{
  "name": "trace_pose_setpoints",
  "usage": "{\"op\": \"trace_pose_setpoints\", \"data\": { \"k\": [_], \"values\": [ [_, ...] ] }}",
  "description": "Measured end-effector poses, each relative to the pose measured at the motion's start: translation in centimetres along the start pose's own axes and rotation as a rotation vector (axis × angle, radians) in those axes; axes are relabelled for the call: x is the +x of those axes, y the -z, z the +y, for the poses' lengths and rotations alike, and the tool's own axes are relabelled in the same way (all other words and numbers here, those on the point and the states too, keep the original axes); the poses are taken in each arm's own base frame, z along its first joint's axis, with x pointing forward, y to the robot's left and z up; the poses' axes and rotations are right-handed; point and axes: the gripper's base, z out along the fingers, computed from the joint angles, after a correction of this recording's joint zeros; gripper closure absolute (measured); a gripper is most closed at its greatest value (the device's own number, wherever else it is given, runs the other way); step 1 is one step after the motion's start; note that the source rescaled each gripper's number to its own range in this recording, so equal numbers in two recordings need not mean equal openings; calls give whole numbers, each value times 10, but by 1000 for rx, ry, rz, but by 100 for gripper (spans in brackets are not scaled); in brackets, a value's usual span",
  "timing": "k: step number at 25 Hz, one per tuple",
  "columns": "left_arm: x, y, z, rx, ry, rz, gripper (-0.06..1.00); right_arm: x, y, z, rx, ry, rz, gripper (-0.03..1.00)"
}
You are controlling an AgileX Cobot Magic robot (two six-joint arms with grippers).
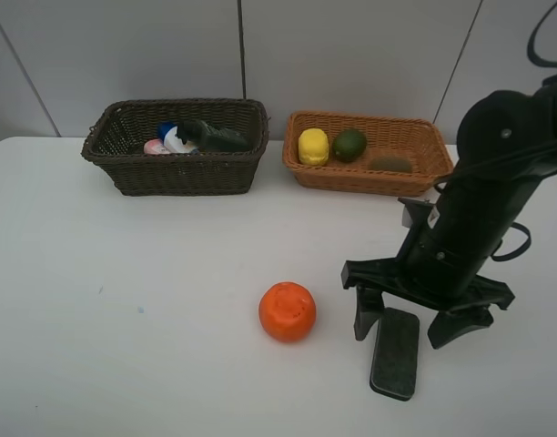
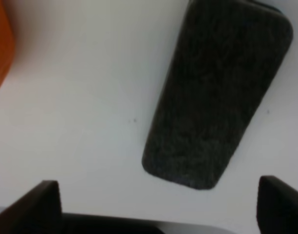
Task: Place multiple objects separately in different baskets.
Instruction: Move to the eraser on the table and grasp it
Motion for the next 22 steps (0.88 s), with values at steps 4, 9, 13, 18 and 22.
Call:
{"op": "trace_pose_setpoints", "data": {
  "k": [4,9,13,18,22],
  "values": [
    [0,0,0,0,0,0,-3,-6,-5,1,-18,-5,-50,6],
    [0,0,0,0,0,0,-3,-12,-24,-2,40,8,-16,6],
    [0,0,0,0,0,0,-3,-14,-32,-4,74,13,-3,6],
    [0,0,0,0,0,0,-3,-17,-32,-5,82,6,-32,6],
    [0,0,0,0,0,0,-3,-20,-36,-6,81,-6,-31,6]
  ]
}}
